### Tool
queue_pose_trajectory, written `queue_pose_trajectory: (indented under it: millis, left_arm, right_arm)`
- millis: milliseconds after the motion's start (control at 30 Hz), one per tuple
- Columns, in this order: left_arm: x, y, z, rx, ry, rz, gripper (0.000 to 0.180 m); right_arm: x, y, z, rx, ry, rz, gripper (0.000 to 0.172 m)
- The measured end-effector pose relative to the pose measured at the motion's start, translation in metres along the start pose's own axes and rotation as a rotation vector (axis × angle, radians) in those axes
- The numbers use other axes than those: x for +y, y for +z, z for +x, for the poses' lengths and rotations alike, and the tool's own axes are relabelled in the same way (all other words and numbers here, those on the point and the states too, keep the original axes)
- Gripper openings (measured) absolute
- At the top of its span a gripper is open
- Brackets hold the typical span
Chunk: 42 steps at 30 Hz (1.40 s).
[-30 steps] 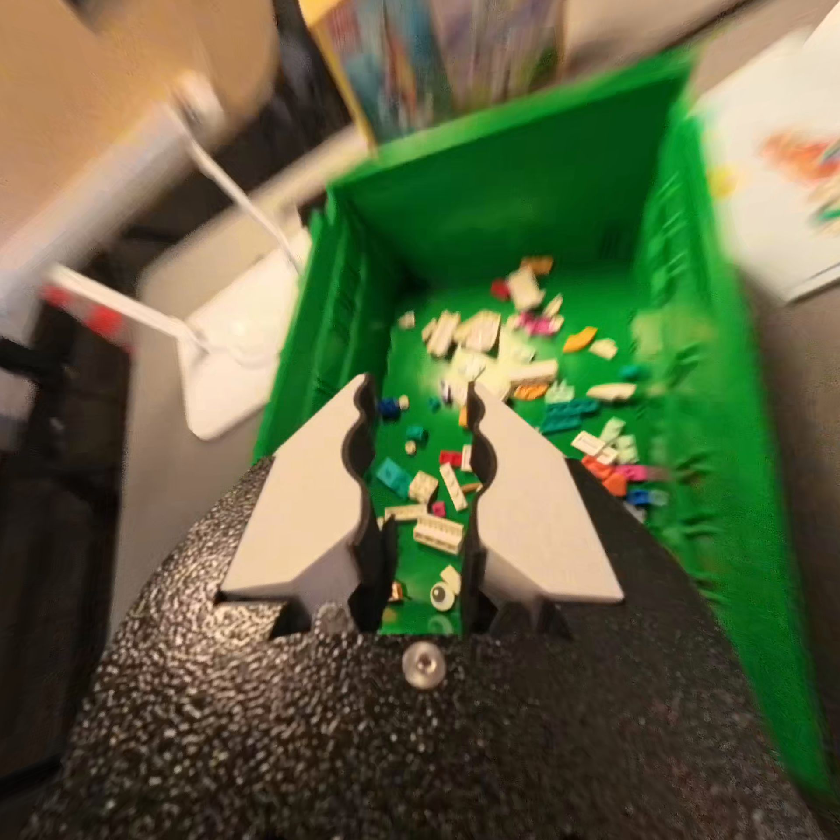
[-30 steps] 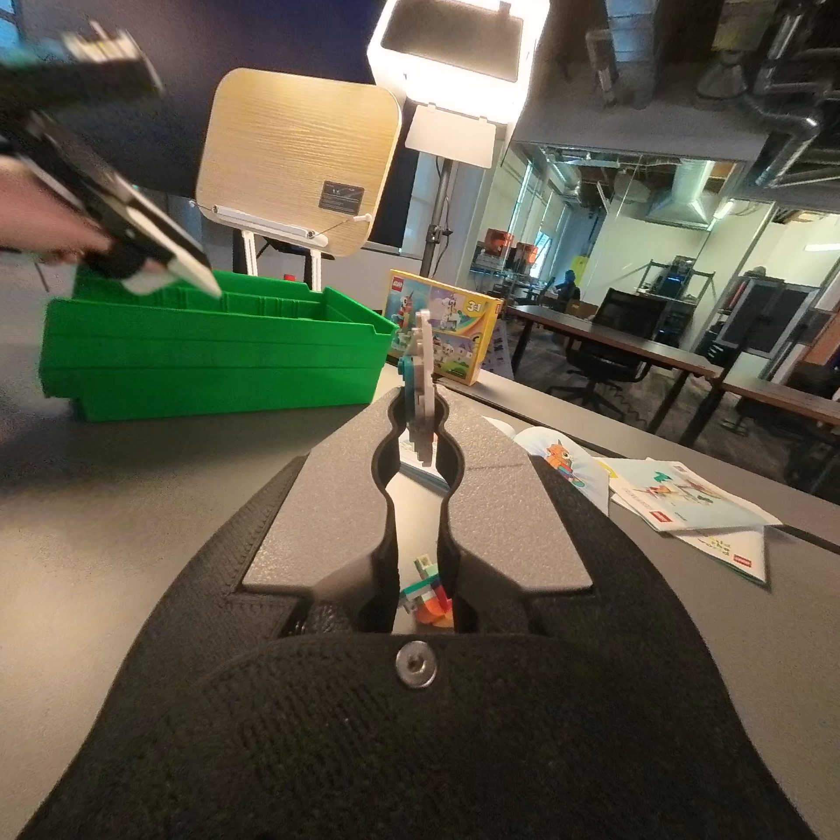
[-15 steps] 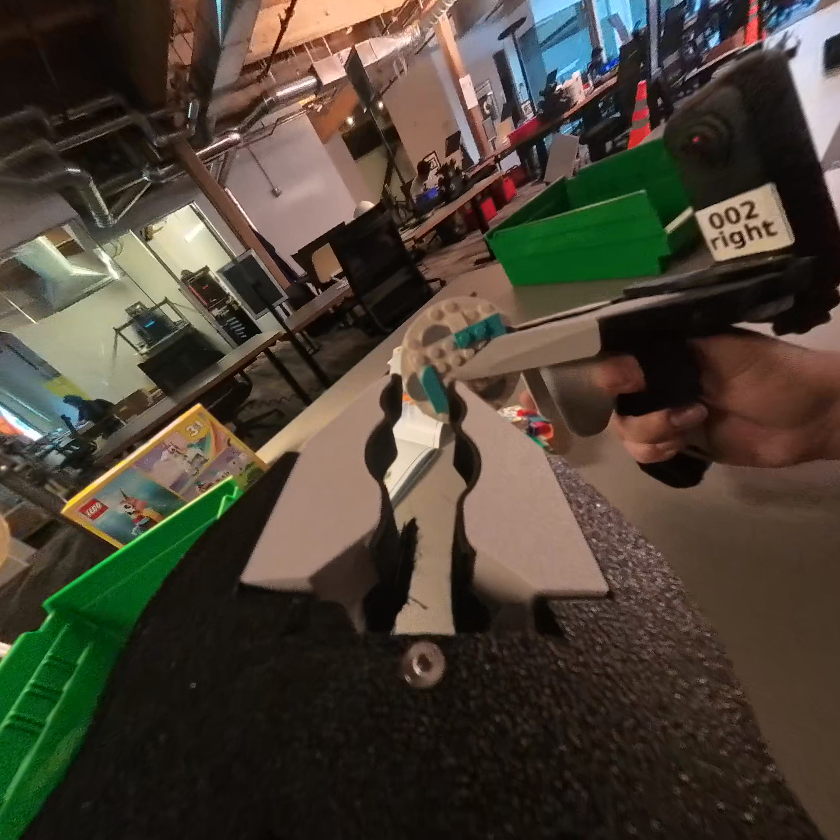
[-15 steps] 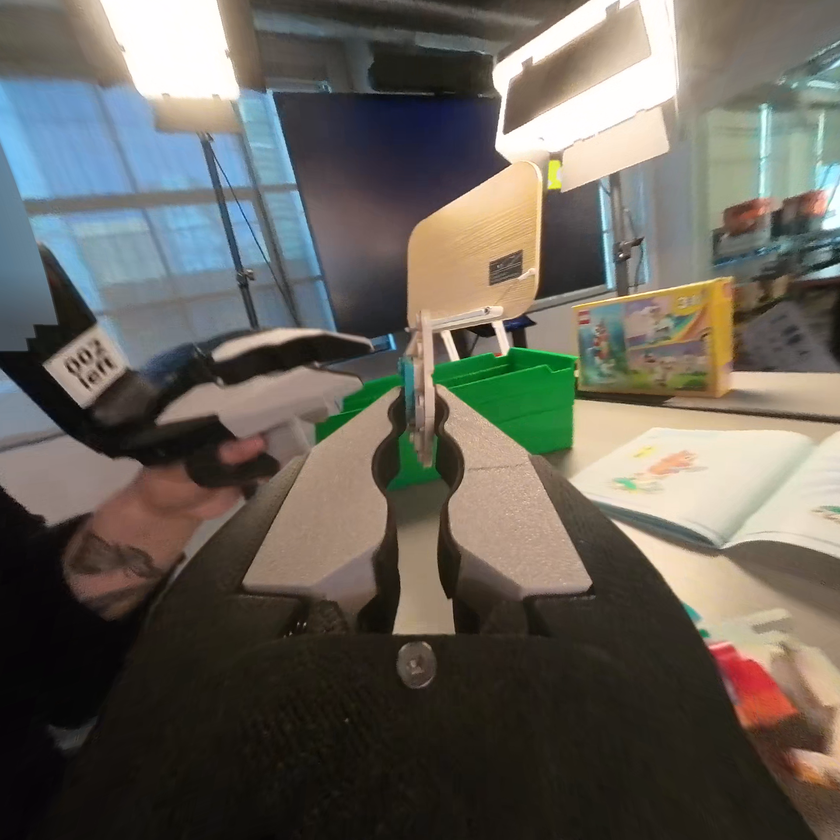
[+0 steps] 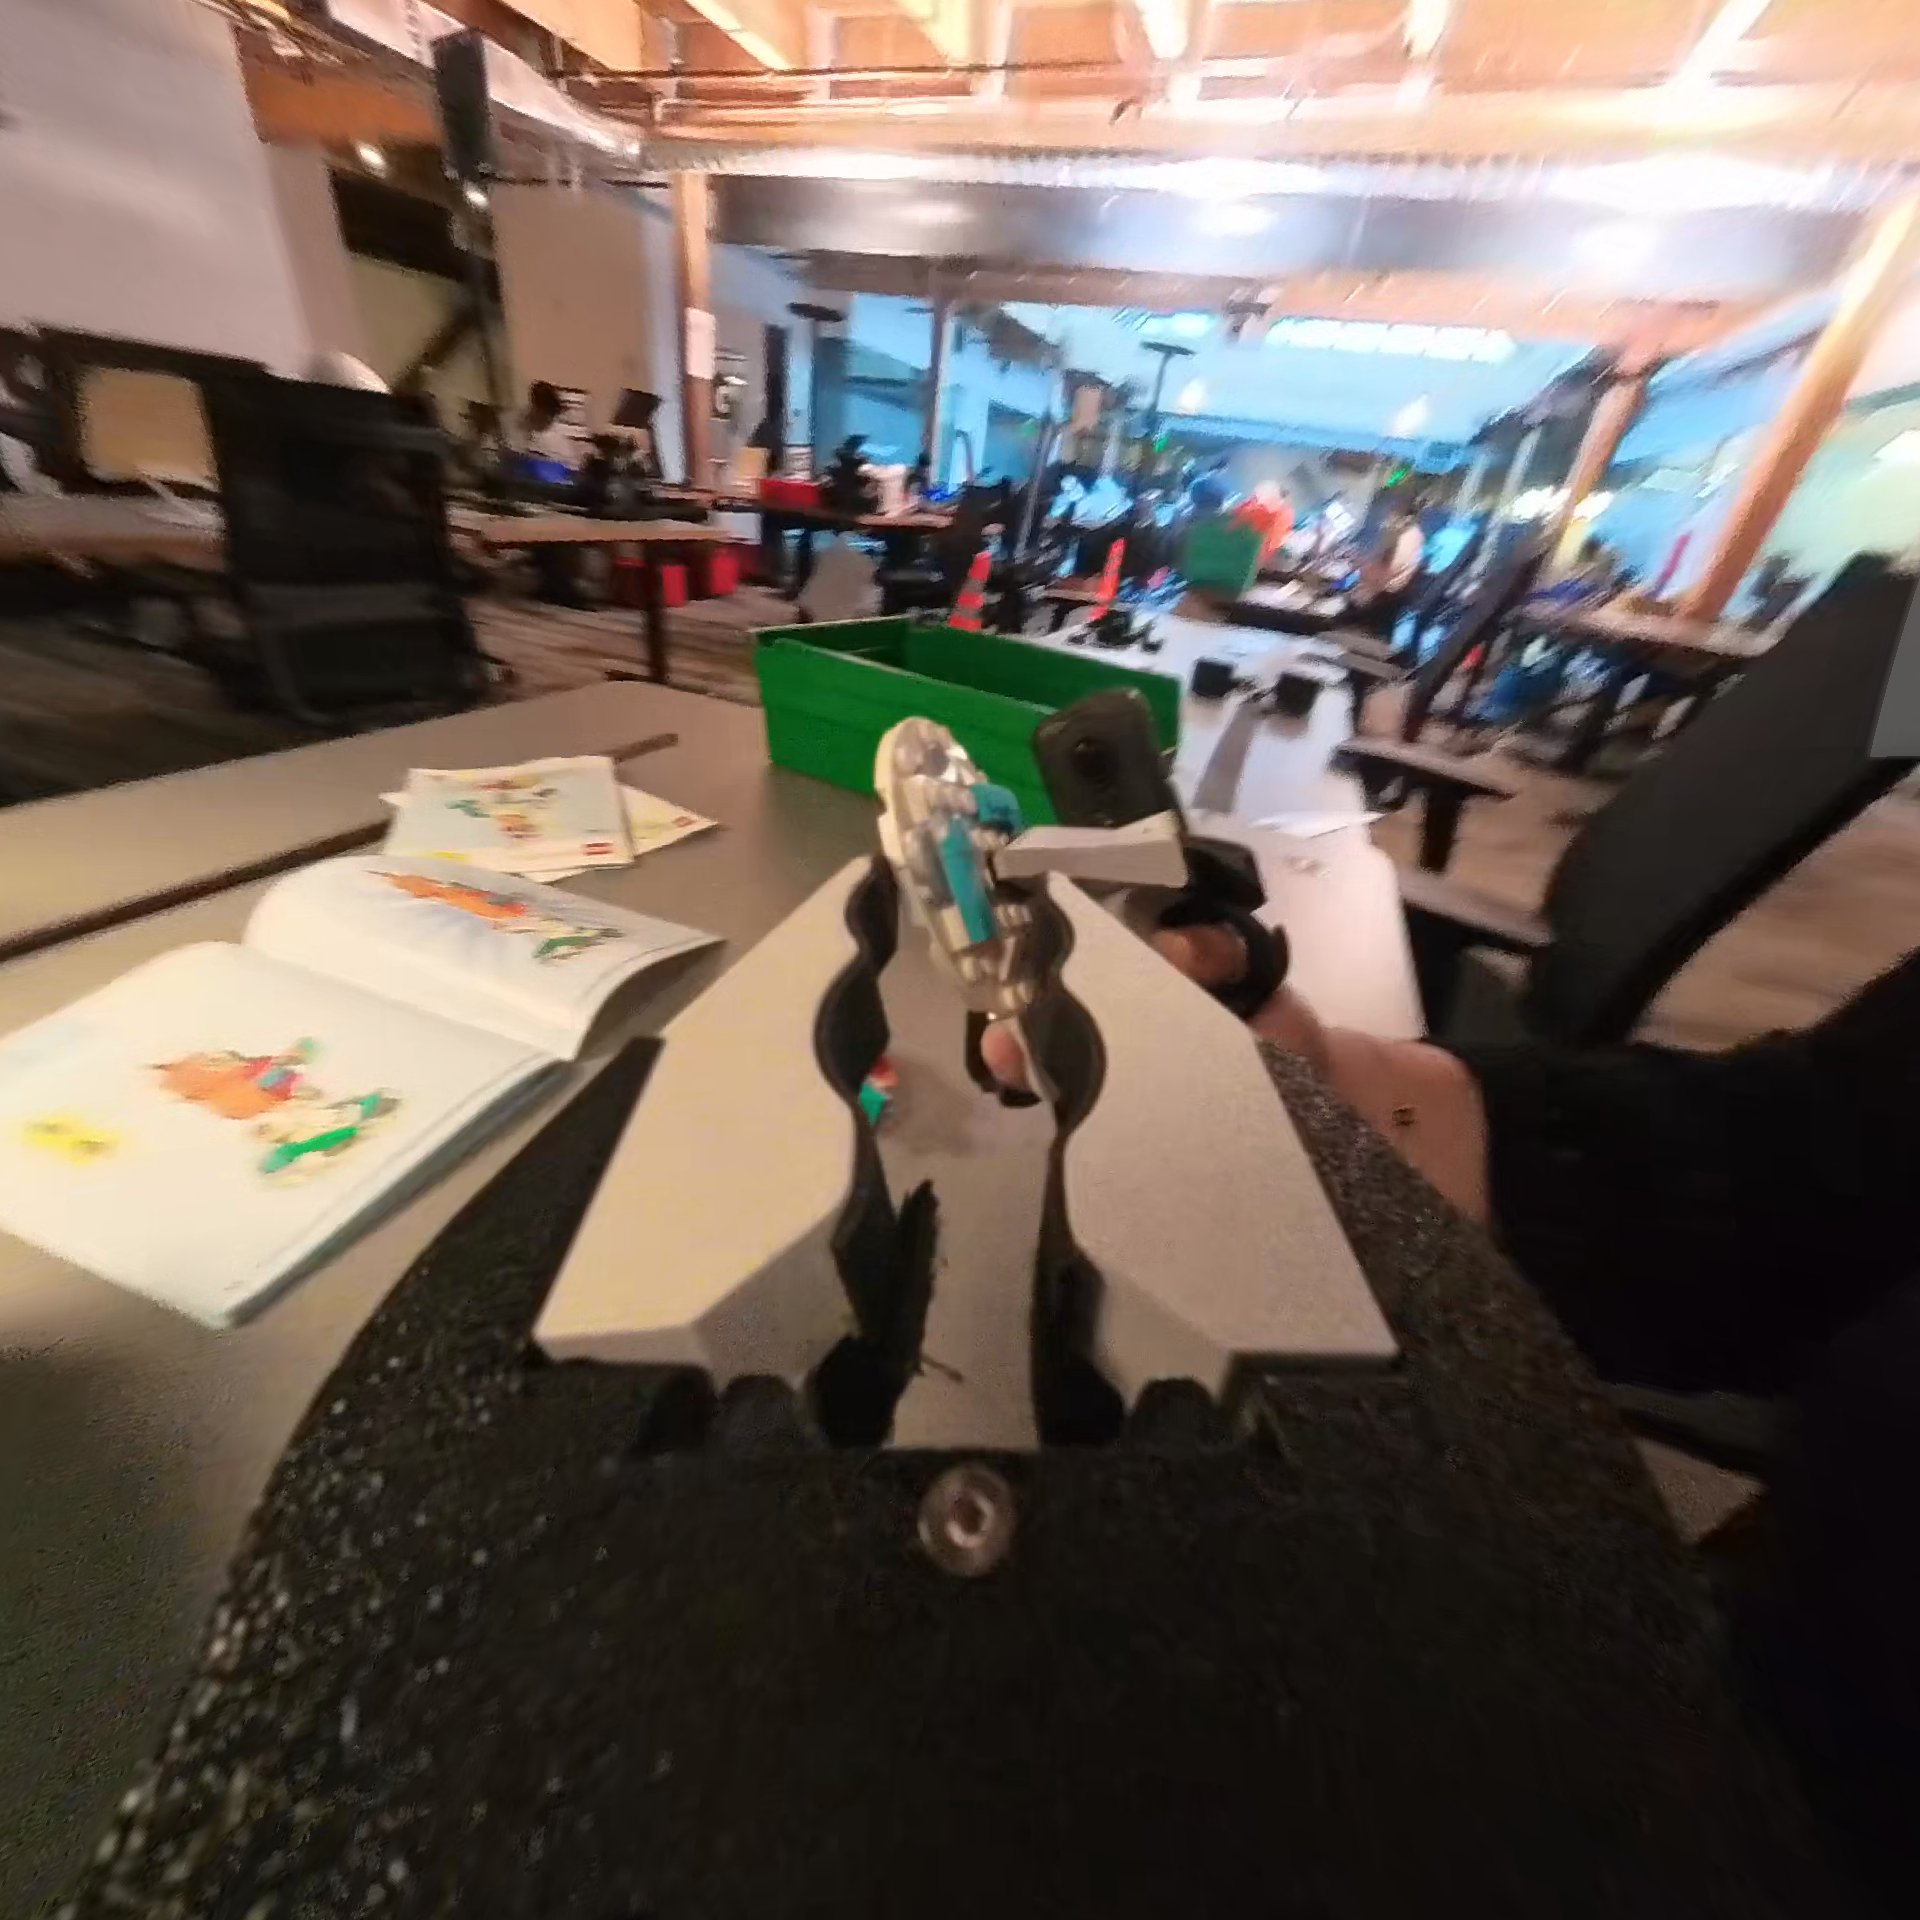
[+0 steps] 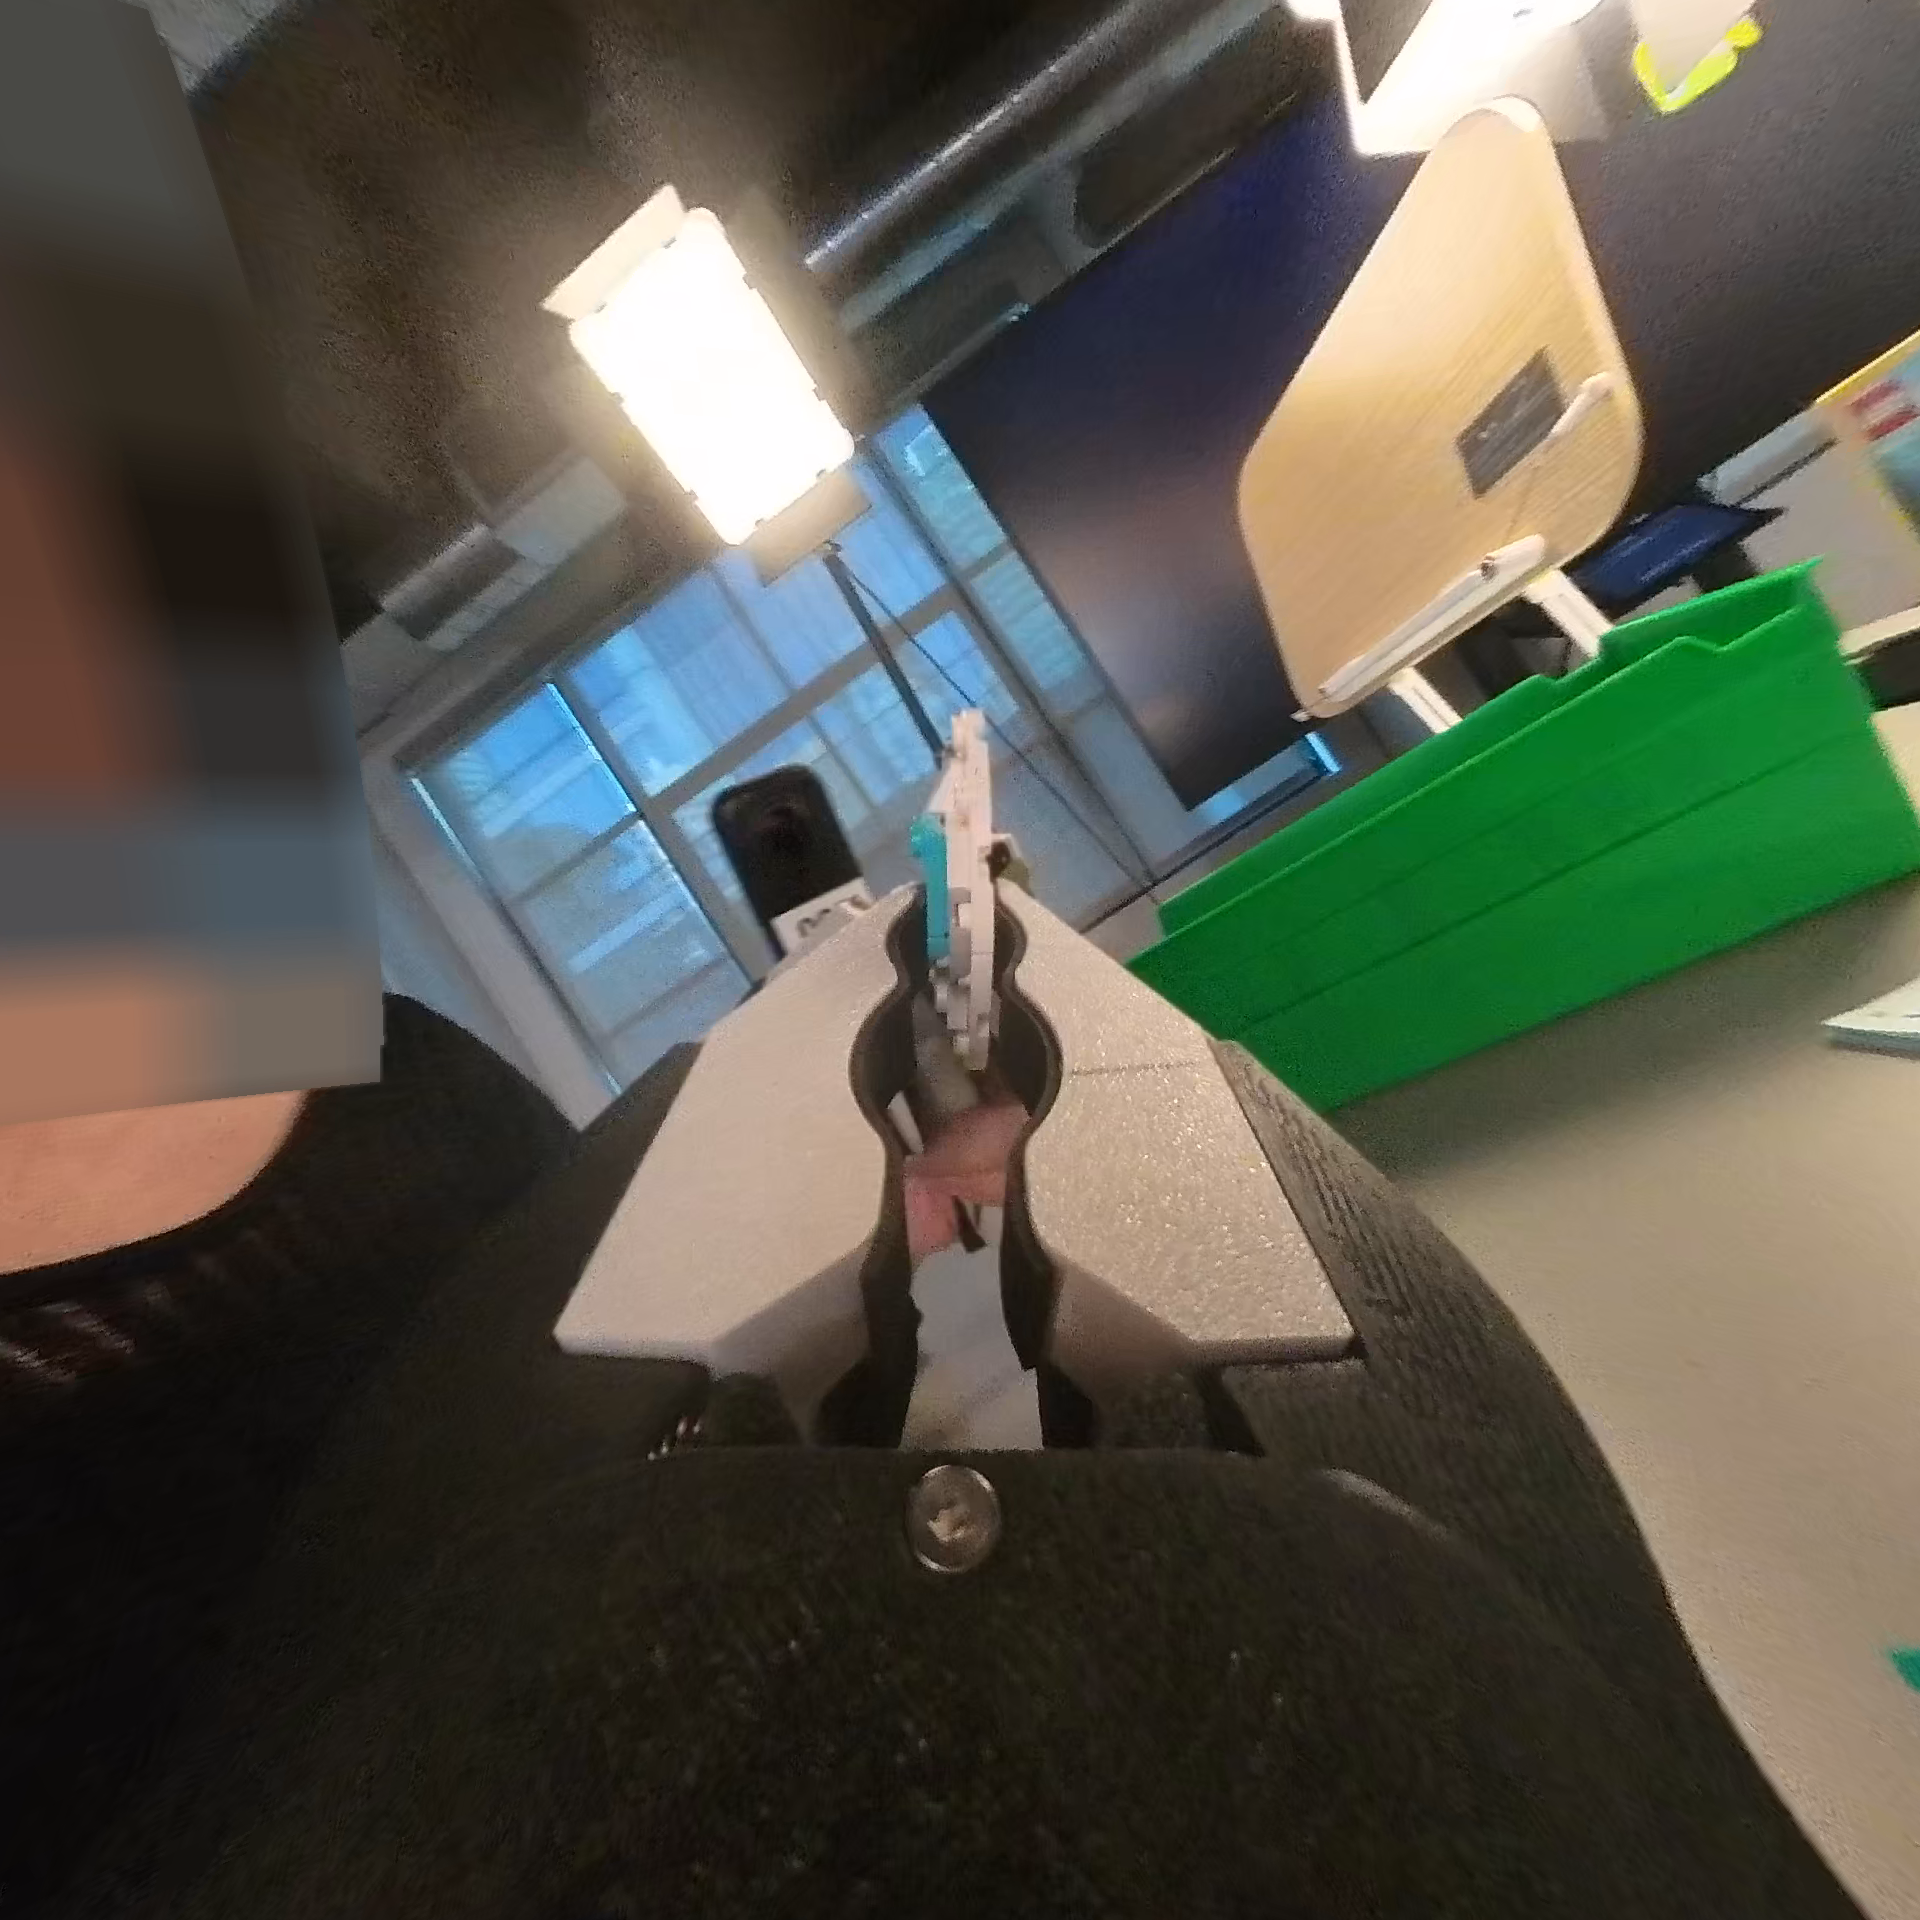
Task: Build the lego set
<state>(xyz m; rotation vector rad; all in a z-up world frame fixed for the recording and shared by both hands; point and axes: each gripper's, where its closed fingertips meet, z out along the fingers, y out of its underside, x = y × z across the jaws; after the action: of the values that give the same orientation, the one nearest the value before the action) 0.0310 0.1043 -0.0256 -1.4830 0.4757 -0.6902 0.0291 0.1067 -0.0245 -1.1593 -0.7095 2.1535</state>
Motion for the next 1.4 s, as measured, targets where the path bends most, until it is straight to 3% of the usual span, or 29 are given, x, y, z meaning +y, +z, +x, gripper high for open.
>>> queue_pose_trajectory:
  millis: [33,167,300,467,600,733,900,1033,1133,1267,1400]
  left_arm:
    - [-0.002,-0.002,0.000,0.026,-0.039,0.017,0.013]
    - [-0.005,-0.007,0.004,0.106,-0.141,0.058,0.009]
    - [-0.014,-0.012,0.002,0.113,-0.219,0.150,0.006]
    - [-0.028,-0.018,0.002,0.210,-0.483,0.306,0.006]
    - [-0.020,-0.012,0.007,0.200,-0.495,0.316,0.006]
    - [-0.017,-0.009,0.010,0.216,-0.523,0.335,0.006]
    - [-0.007,-0.007,-0.001,0.115,-0.488,0.295,0.008]
    - [0.001,-0.010,-0.028,-0.167,-0.249,0.208,0.012]
    - [-0.003,-0.013,-0.030,-0.267,-0.050,0.167,0.012]
    - [0.003,-0.003,-0.018,-0.242,0.019,0.091,0.014]
    - [0.013,0.008,-0.012,-0.168,-0.104,0.061,0.018]
  right_arm:
    - [0.001,0.000,-0.002,-0.019,0.010,0.000,0.007]
    - [0.005,0.003,-0.004,-0.032,-0.008,-0.015,0.008]
    - [0.002,0.002,-0.003,-0.006,-0.047,0.014,0.019]
    - [0.001,-0.001,-0.015,-0.076,-0.023,0.026,0.020]
    - [0.007,0.002,-0.024,-0.109,-0.057,0.001,0.021]
    - [0.005,0.000,-0.022,-0.087,-0.073,0.017,0.011]
    - [0.004,-0.003,-0.009,0.054,-0.212,-0.013,0.006]
    - [0.005,-0.006,0.011,0.265,-0.440,-0.080,0.006]
    - [0.005,-0.011,0.027,0.448,-0.666,-0.154,0.006]
    - [0.003,-0.016,0.037,0.606,-0.912,-0.219,0.006]
    - [0.003,-0.015,0.036,0.683,-1.122,-0.261,0.006]
